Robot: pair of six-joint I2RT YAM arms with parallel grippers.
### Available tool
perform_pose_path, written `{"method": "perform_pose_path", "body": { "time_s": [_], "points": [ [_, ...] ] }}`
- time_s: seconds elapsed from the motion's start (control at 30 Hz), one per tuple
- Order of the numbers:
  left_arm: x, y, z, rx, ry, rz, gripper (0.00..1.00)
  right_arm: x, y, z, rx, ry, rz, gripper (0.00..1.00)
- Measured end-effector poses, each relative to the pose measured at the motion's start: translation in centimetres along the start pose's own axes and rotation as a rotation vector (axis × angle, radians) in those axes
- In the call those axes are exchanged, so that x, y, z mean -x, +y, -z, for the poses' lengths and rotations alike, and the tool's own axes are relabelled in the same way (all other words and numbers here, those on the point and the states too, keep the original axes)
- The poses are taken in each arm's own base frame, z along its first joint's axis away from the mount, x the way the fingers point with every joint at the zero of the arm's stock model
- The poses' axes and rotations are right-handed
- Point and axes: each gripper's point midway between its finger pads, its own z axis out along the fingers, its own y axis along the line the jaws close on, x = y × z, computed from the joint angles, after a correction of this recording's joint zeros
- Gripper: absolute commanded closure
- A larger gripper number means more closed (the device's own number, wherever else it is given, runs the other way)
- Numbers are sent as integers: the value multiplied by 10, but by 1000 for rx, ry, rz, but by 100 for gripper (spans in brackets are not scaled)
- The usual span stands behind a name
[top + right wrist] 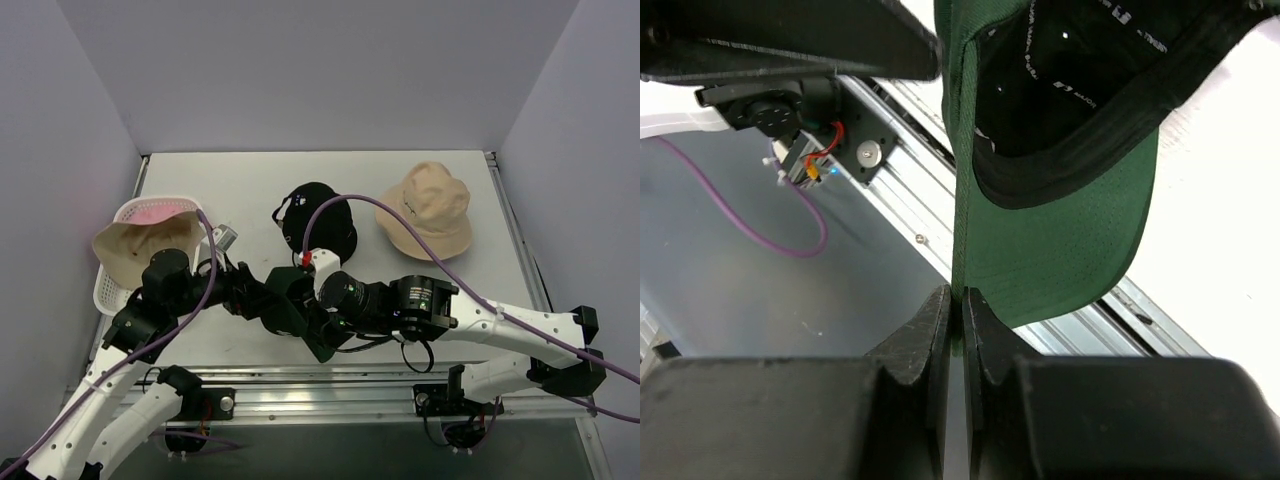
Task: Stack the hats
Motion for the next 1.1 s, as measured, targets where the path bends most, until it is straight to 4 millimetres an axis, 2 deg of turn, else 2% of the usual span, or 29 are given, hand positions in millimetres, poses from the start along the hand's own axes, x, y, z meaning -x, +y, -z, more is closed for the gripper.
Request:
{"method": "perform_pose_path", "body": {
  "time_s": [0.1, 0.2, 0.3, 0.33, 0.4, 0.43, 0.47, 0.83, 0.9, 0.93, 1.0, 1.03, 1.1],
  "points": [
    [0, -6, 0, -40, 9, -21, 13, 0, 4, 0, 18, 10, 8, 100],
    [-2, -11, -3, -81, 33, -25, 21, 0, 6, 1, 30, 18, 15, 100],
    [-4, -16, -9, -126, 60, -23, 41, 0, 9, 3, 51, 28, 19, 100],
    [-5, -18, -10, -141, 71, -20, 61, 0, 10, 3, 53, 32, 19, 100],
    [-6, -21, -11, -167, 87, -15, 78, 0, 8, 3, 48, 36, 16, 100],
    [-6, -23, -11, -177, 87, -22, 94, 0, 6, 3, 45, 39, 15, 100],
    [-5, -24, -11, -185, 86, -22, 97, -1, 5, 4, 44, 45, 16, 100],
    [5, -23, -24, -198, 47, 49, 98, 6, -7, 5, -16, 15, 44, 100],
    [7, -21, -28, -193, 36, 75, 98, 8, -11, 5, -34, 3, 55, 93],
    [8, -20, -29, -190, 30, 89, 98, 9, -12, 5, -41, -2, 58, 83],
    [10, -18, -32, -181, 11, 119, 98, 13, -14, 5, -51, -26, 72, 73],
    [10, -16, -33, -175, 7, 140, 98, 17, -14, 5, -49, -45, 78, 63],
    [10, -13, -36, -161, -5, 182, 98, 22, -15, 5, -45, -84, 94, 58]
  ]
}}
